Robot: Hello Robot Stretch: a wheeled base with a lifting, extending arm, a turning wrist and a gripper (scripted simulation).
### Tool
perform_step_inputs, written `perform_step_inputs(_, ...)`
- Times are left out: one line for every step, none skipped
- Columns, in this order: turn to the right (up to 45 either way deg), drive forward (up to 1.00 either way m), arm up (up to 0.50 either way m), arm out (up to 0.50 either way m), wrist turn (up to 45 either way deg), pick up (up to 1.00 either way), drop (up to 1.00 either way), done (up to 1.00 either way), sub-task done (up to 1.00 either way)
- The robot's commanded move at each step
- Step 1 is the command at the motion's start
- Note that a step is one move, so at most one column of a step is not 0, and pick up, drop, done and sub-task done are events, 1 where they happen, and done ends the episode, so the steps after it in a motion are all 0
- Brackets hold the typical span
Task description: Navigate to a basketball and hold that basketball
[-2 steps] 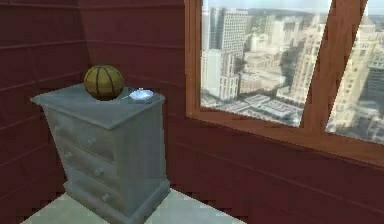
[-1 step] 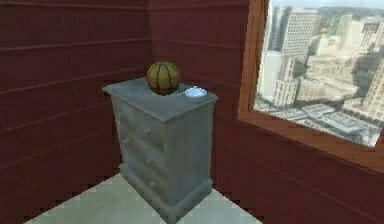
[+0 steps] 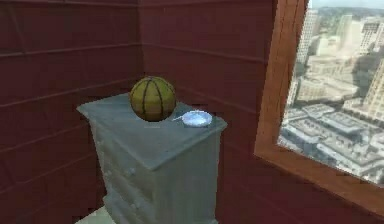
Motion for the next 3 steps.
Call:
perform_step_inputs(-45.0,0.0,0.0,0.0,0.0,0.0,0.0,0.0,0.0)
perform_step_inputs(-45.0,0.0,0.0,0.0,0.0,0.0,0.0,0.0,0.0)
perform_step_inputs(45.0,0.0,0.0,0.0,0.0,0.0,0.0,0.0,0.0)
